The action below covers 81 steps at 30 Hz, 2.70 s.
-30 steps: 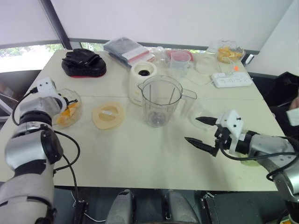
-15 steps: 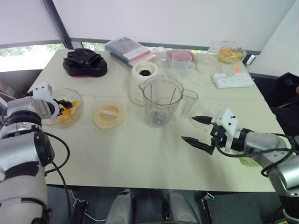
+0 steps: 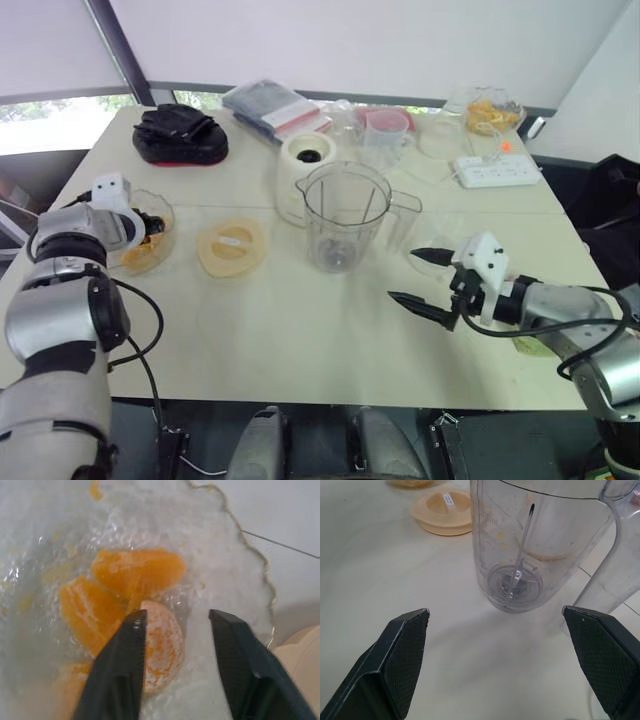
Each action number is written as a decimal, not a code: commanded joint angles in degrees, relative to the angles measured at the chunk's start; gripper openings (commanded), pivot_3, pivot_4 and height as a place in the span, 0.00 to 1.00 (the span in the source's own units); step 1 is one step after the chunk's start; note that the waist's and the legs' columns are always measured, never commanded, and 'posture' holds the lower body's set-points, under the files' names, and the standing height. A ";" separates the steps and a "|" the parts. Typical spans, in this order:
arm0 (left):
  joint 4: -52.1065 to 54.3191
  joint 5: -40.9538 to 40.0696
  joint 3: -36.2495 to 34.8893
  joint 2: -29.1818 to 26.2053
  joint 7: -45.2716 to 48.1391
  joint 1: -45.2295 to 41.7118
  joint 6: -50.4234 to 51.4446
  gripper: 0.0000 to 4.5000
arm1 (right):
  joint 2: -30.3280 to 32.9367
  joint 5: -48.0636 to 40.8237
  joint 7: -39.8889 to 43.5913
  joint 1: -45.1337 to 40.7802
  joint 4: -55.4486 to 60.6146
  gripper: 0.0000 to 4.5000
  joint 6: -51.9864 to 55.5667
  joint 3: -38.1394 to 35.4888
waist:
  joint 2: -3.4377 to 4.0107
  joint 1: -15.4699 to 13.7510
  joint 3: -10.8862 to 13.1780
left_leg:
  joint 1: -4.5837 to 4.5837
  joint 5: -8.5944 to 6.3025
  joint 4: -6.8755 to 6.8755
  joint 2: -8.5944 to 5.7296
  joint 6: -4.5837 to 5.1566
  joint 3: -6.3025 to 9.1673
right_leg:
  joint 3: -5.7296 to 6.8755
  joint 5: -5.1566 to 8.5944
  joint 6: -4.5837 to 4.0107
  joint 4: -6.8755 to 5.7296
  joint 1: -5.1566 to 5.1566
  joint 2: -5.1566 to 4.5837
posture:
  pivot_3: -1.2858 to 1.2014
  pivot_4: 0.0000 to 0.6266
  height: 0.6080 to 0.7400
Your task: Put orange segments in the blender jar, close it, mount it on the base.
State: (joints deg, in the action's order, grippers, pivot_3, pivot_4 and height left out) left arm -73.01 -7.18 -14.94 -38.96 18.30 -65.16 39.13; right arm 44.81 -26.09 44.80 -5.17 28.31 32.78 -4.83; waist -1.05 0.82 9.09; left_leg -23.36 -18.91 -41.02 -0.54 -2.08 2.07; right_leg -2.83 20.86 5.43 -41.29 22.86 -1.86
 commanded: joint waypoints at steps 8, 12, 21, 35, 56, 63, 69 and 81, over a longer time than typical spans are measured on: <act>-0.61 -2.28 -3.61 0.12 -5.14 -0.45 1.31 0.46 | 0.04 -0.12 -0.17 0.20 1.54 1.00 -0.84 -1.47 | 0.00 -0.02 0.00 | 0.00 -0.01 0.00 0.00 0.02 0.00 | 0.00 0.00 0.00 0.00 0.00 0.00 | 0.52 0.24 1.00; -0.63 -3.09 -4.81 0.34 -6.48 0.37 1.66 0.46 | 0.17 -0.08 -0.07 0.23 1.50 1.00 -0.85 -1.50 | 0.00 -0.02 0.00 | 0.00 -0.02 0.00 0.00 0.03 0.00 | 0.00 0.00 0.00 0.00 0.00 -0.01 | 0.52 0.24 1.00; -1.07 -5.03 -7.44 1.67 -9.40 1.93 2.02 0.46 | 0.48 -0.08 0.15 0.14 1.50 1.00 -0.80 -1.74 | 0.00 -0.17 0.00 | 0.01 -0.04 -0.02 0.00 0.07 0.00 | 0.00 0.00 0.00 -0.05 -0.01 -0.01 | 0.52 0.24 1.00; -1.83 -7.56 -11.44 2.60 -14.74 3.07 0.62 0.46 | 0.75 0.09 -0.23 0.86 2.11 1.00 -0.72 -2.36 | 0.01 -0.07 -0.01 | 0.01 0.00 -0.03 0.00 0.01 0.00 | 0.00 0.00 0.00 -0.07 0.00 -0.01 | 0.52 0.24 1.00; -2.17 -9.67 -14.93 2.36 -18.83 4.48 -0.55 0.08 | 1.38 1.28 0.90 -1.00 0.64 1.00 -1.04 -1.53 | 0.00 -0.12 -0.01 | 0.01 0.01 -0.03 0.00 -0.01 0.00 | 0.00 0.00 0.00 -0.06 0.00 -0.03 | 0.52 0.24 1.00; -1.99 -9.39 -14.49 2.13 -17.52 4.49 -0.31 0.08 | 1.15 1.53 0.98 -1.20 0.47 1.00 -1.11 -1.32 | 0.00 -0.10 -0.01 | 0.01 0.01 -0.03 0.00 -0.01 0.00 | 0.00 0.00 0.00 -0.06 0.00 -0.03 | 0.52 0.24 1.00; -0.96 -10.09 -14.61 1.88 -13.46 3.93 -0.46 0.08 | 1.14 1.67 1.26 -1.42 0.16 1.00 -1.21 -1.30 | 0.00 -0.16 -0.01 | 0.00 0.01 -0.03 0.00 -0.01 0.00 | 0.00 0.00 0.00 -0.06 0.00 -0.03 | 0.52 0.24 1.00; 0.55 -14.55 -17.83 0.22 -7.92 5.70 1.89 0.08 | 0.72 2.70 2.47 -4.10 -2.57 1.00 -2.37 0.62 | 0.00 -0.06 -0.01 | 0.00 0.01 -0.03 0.00 -0.01 0.00 | 0.00 0.00 0.00 -0.05 0.01 -0.03 | 0.52 0.24 1.00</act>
State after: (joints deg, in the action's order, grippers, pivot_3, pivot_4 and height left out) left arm -73.91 -20.42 -32.35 -37.91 8.86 -59.38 40.23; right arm 45.67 -23.43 46.98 -8.01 25.36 31.72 -4.09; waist -1.05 0.76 9.08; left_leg -23.36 -18.90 -41.05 -0.55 -2.09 2.07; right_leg -2.83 20.86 5.43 -41.35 22.87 -1.89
